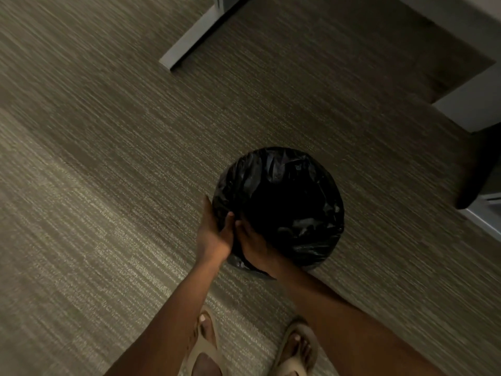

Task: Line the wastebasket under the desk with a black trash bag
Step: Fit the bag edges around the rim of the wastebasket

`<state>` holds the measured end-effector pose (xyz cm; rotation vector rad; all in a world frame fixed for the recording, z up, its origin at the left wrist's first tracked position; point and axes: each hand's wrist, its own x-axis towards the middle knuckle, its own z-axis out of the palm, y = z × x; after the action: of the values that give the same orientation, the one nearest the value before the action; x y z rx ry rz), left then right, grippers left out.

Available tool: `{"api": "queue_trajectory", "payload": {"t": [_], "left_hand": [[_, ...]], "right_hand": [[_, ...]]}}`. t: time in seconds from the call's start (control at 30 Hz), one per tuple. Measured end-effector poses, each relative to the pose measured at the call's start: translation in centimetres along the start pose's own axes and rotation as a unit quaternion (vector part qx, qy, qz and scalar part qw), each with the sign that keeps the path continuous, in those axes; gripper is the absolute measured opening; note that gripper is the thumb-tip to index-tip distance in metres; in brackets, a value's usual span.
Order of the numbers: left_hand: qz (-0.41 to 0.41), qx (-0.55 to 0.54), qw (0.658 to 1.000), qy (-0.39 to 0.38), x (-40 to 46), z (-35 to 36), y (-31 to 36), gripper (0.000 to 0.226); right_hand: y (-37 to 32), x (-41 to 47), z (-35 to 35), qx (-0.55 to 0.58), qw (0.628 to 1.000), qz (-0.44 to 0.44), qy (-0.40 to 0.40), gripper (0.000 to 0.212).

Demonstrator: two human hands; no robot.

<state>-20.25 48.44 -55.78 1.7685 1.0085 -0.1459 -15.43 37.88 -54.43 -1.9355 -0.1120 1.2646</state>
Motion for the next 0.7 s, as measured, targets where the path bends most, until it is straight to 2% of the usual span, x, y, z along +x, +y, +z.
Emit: {"api": "queue_trajectory", "payload": {"t": [0.07,0.13,0.17,0.23,0.3,0.37,0.47,0.53,0.57,0.63,0.7], "left_hand": [[0.108,0.099,0.986,0.081,-0.2,0.3,-0.4,0.085],[0.261,0.207,0.933,0.137,-1.3,0.6,0.2,0.073],[0.340,0.249,0.899,0.117,-1.8,0.8,0.5,0.063],[0.445,0.326,0.833,0.025,-2.7,1.6,0.3,0.047],[0.434,0.417,0.794,-0.083,-3.6,2.1,0.1,0.044],[0.362,0.483,0.780,-0.168,-4.5,2.0,0.5,0.050],[0.284,0.543,0.756,-0.228,-4.6,1.2,1.1,0.063],[0.263,0.568,0.738,-0.250,-4.2,1.2,1.2,0.065],[0.262,0.568,0.737,-0.257,-4.0,1.3,1.1,0.066],[0.275,0.556,0.743,-0.253,-3.8,1.5,0.8,0.068],[0.311,0.534,0.757,-0.211,-3.7,1.7,0.4,0.071]], "right_hand": [[0.8,-0.6,-0.9,-0.078,0.983,-0.073,0.150,0.051],[2.1,-0.6,-2.5,-0.228,0.917,-0.130,0.301,0.045],[2.6,-1.0,-3.5,-0.309,0.883,-0.128,0.329,0.044],[4.0,-1.5,-5.3,-0.445,0.846,-0.106,0.273,0.053],[5.9,-1.9,-6.3,-0.530,0.826,-0.073,0.177,0.068],[7.2,-2.7,-7.1,-0.588,0.803,-0.032,0.097,0.075],[8.2,-3.4,-8.5,-0.610,0.791,0.006,0.043,0.090],[8.4,-3.4,-9.1,-0.623,0.782,-0.001,0.019,0.107],[8.0,-3.4,-9.3,-0.620,0.784,-0.008,0.016,0.108],[6.3,-3.6,-9.5,-0.598,0.798,-0.042,0.056,0.088],[4.7,-3.0,-9.9,-0.576,0.798,-0.126,0.127,0.060]]}}
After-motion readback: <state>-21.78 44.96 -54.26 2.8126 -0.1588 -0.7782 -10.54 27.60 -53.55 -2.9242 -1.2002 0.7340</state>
